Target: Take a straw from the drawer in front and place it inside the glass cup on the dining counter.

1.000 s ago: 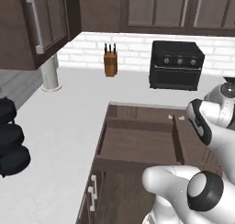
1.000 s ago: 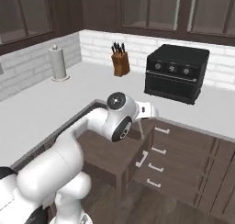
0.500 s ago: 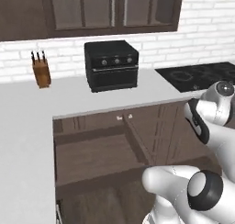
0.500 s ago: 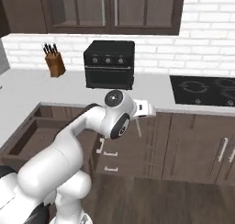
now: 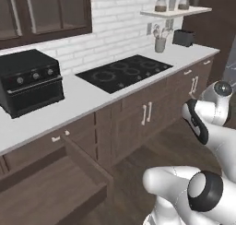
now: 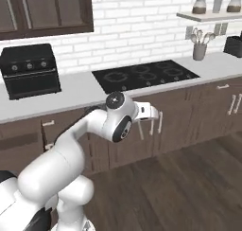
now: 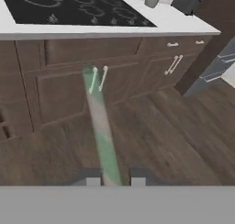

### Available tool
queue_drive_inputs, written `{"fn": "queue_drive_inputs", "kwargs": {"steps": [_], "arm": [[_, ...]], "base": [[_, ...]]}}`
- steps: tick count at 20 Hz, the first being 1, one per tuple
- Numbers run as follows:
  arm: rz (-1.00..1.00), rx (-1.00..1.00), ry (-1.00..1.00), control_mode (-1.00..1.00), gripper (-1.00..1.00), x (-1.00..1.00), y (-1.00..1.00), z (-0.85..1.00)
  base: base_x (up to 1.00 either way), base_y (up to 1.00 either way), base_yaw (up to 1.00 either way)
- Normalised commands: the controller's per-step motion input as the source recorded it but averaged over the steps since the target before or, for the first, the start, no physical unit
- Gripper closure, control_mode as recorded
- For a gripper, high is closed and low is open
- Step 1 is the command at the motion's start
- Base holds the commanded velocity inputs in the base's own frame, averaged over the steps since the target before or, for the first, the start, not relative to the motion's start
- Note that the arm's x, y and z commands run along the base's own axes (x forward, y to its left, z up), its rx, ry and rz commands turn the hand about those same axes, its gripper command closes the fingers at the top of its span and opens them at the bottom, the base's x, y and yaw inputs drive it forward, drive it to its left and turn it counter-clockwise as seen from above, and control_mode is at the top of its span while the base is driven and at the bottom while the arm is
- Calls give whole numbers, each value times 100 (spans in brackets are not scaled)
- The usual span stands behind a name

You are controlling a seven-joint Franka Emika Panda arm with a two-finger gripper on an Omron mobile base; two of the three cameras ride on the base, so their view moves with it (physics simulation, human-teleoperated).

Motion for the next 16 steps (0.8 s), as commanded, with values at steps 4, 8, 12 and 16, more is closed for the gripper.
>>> {"fn": "queue_drive_inputs", "kwargs": {"steps": [4,8,12,16], "arm": [[0,0,0,100,100,0,0,0],[0,0,0,100,100,0,0,0],[0,0,0,100,100,0,0,0],[0,0,0,100,100,0,0,0]], "base": [[25,-41,-71],[49,-24,-56],[61,-28,-35],[80,-24,-25]]}}
